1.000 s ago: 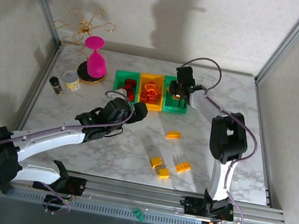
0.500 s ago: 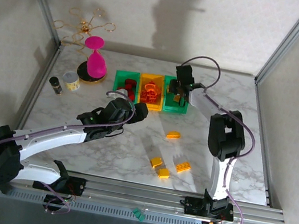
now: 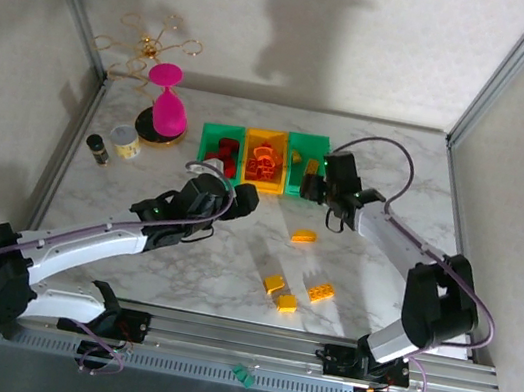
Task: Sort the legos into containers by color
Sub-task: Place the lego in the container, then pick up the lego from the center of the table.
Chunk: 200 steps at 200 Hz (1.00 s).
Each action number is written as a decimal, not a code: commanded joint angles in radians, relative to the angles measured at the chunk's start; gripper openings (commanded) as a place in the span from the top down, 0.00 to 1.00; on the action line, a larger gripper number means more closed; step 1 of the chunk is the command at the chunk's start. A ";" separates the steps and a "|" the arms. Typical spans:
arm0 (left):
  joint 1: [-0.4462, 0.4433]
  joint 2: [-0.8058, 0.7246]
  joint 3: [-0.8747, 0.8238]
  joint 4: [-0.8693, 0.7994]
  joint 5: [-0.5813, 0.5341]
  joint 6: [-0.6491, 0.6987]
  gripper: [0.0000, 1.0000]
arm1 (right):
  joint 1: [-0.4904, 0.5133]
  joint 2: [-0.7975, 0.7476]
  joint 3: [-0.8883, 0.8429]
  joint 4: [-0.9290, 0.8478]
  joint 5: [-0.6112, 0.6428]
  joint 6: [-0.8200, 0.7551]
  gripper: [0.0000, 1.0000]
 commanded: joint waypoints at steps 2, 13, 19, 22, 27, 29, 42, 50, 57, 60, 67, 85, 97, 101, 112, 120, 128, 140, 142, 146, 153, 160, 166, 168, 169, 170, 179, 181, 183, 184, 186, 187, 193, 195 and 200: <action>-0.011 -0.026 -0.040 0.004 0.028 0.023 0.00 | 0.039 -0.074 -0.076 -0.032 0.010 0.107 0.32; -0.014 -0.032 -0.057 0.010 0.035 0.019 0.00 | 0.064 -0.097 -0.113 -0.031 0.025 0.139 0.31; -0.015 -0.036 -0.062 0.010 0.035 0.015 0.00 | 0.077 -0.105 -0.128 -0.032 0.034 0.163 0.30; -0.017 -0.038 -0.066 0.010 0.035 0.014 0.00 | 0.086 -0.108 -0.136 -0.033 0.037 0.174 0.29; -0.019 -0.043 -0.072 0.011 0.035 0.010 0.00 | 0.099 -0.113 -0.146 -0.033 0.039 0.196 0.28; -0.020 -0.045 -0.075 0.011 0.034 0.009 0.00 | 0.104 -0.115 -0.152 -0.033 0.041 0.205 0.28; -0.026 -0.060 -0.102 0.022 0.027 -0.001 0.00 | 0.144 -0.129 -0.189 -0.030 0.072 0.262 0.26; -0.028 -0.066 -0.116 0.030 0.027 -0.003 0.00 | 0.168 -0.138 -0.218 -0.020 0.097 0.296 0.25; -0.029 -0.073 -0.123 0.034 0.025 -0.005 0.00 | 0.186 -0.141 -0.244 -0.011 0.114 0.326 0.24; -0.028 -0.075 -0.125 0.034 0.024 -0.006 0.00 | 0.187 -0.141 -0.255 -0.007 0.116 0.338 0.24; -0.032 -0.078 -0.127 0.033 0.020 -0.006 0.00 | 0.207 -0.139 -0.277 0.005 0.120 0.362 0.23; -0.035 -0.082 -0.134 0.043 0.017 0.000 0.00 | 0.243 -0.118 -0.314 0.027 0.131 0.405 0.20; -0.037 -0.079 -0.138 0.049 0.012 0.003 0.00 | 0.245 -0.095 -0.333 0.056 0.123 0.425 0.18; -0.037 -0.075 -0.137 0.049 0.012 0.003 0.00 | 0.245 -0.085 -0.338 0.069 0.119 0.430 0.17; -0.037 -0.063 -0.127 0.046 0.010 0.003 0.00 | 0.245 -0.051 -0.335 0.085 0.113 0.437 0.15; -0.037 -0.053 -0.120 0.041 0.010 0.004 0.00 | 0.245 -0.027 -0.318 0.091 0.114 0.437 0.15; -0.037 -0.046 -0.115 0.043 0.010 0.007 0.00 | 0.246 -0.006 -0.302 0.105 0.113 0.431 0.14; -0.037 -0.038 -0.115 0.047 0.006 0.008 0.00 | 0.243 0.024 -0.284 0.124 0.118 0.427 0.13; -0.037 -0.036 -0.115 0.048 0.005 0.008 0.00 | 0.243 0.028 -0.279 0.124 0.121 0.425 0.13; -0.037 -0.035 -0.114 0.047 0.003 0.008 0.00 | 0.244 0.039 -0.272 0.127 0.129 0.424 0.13; -0.037 -0.033 -0.112 0.045 0.002 0.008 0.00 | 0.243 0.056 -0.257 0.126 0.145 0.419 0.13; -0.036 -0.032 -0.108 0.042 -0.001 0.005 0.00 | 0.242 0.073 -0.242 0.121 0.159 0.413 0.13; -0.038 -0.032 -0.109 0.042 -0.005 0.005 0.00 | 0.239 0.087 -0.228 0.119 0.171 0.404 0.13; -0.037 -0.034 -0.110 0.043 -0.005 0.005 0.00 | 0.239 0.091 -0.224 0.118 0.174 0.402 0.13; -0.037 -0.034 -0.110 0.043 -0.006 0.004 0.00 | 0.239 0.093 -0.222 0.118 0.175 0.401 0.13; -0.037 -0.034 -0.110 0.043 -0.006 0.004 0.00 | 0.239 0.096 -0.220 0.118 0.176 0.400 0.13; -0.037 -0.034 -0.112 0.046 -0.008 0.005 0.00 | 0.230 0.113 -0.204 0.122 0.181 0.389 0.13; -0.037 -0.034 -0.112 0.046 -0.010 0.005 0.00 | 0.227 0.118 -0.201 0.124 0.181 0.388 0.13; -0.038 -0.034 -0.111 0.045 -0.010 0.004 0.00 | 0.225 0.121 -0.200 0.126 0.182 0.384 0.13; -0.037 -0.034 -0.110 0.046 -0.011 0.005 0.00 | 0.224 0.124 -0.200 0.126 0.183 0.382 0.13; -0.038 -0.033 -0.110 0.045 -0.011 0.005 0.00 | 0.224 0.127 -0.197 0.128 0.184 0.378 0.13; -0.037 -0.033 -0.110 0.044 -0.011 0.005 0.00 | 0.222 0.129 -0.196 0.129 0.184 0.377 0.13; -0.037 -0.031 -0.107 0.039 -0.013 0.007 0.00 | 0.214 0.139 -0.190 0.137 0.186 0.367 0.13; -0.036 -0.031 -0.106 0.038 -0.014 0.007 0.00 | 0.211 0.143 -0.188 0.139 0.185 0.365 0.14; -0.037 -0.031 -0.105 0.034 -0.016 0.007 0.00 | 0.205 0.152 -0.181 0.141 0.185 0.358 0.14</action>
